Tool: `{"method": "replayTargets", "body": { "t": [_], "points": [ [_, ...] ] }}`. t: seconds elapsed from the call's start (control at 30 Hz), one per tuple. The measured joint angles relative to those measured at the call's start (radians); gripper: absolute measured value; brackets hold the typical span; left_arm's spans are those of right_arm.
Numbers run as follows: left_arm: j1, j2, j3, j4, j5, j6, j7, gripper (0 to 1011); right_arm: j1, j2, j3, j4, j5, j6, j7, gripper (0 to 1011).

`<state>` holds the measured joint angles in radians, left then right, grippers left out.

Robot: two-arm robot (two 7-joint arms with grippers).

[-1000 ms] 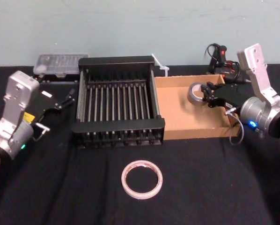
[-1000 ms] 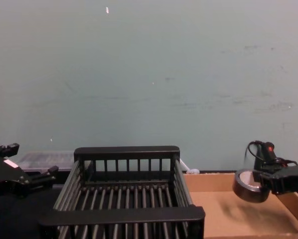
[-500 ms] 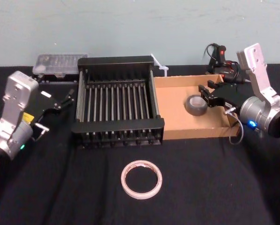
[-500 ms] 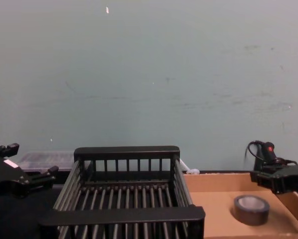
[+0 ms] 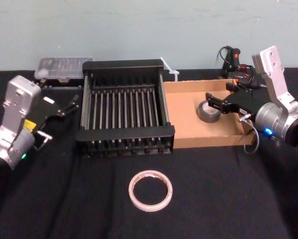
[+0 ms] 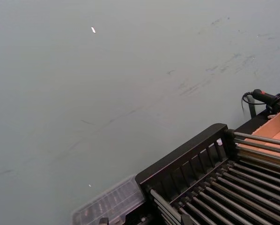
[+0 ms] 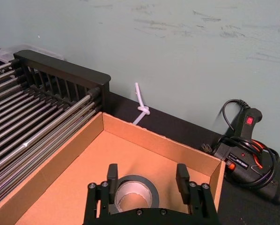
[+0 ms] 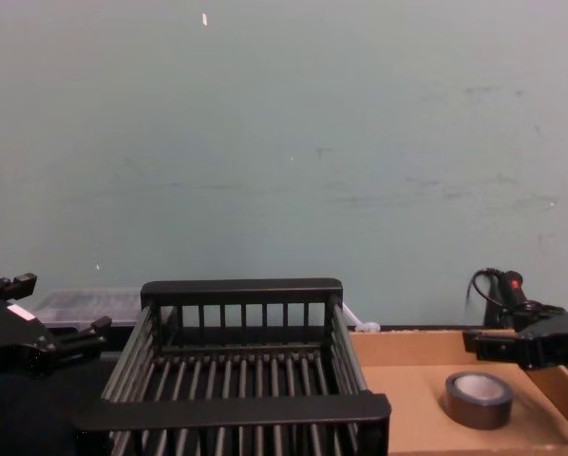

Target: Pick up the white tape and place it into the black box , Pick up the silver tape and place it into the brown box.

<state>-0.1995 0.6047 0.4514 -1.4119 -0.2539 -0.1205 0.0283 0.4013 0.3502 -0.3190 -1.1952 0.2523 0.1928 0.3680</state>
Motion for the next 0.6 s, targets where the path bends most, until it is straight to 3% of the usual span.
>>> {"method": "replayTargets", "body": {
  "t": [0.2,0.3,0.6],
  "points": [
    [0.000,0.000,0.000,0.000,0.000,0.000,0.000,1001,0.000,0.000,0.000,0.000,0.000,0.000,0.000,946],
    [0.000,0.000,0.000,0.000,0.000,0.000,0.000,1001,0.000,0.000,0.000,-0.001,0.000,0.000,0.000,991],
    [0.000,0.000,0.000,0.000,0.000,0.000,0.000,1001,-0.013,0.003,0.005,-0.021,0.005,0.003,0.003,1002]
  ]
}}
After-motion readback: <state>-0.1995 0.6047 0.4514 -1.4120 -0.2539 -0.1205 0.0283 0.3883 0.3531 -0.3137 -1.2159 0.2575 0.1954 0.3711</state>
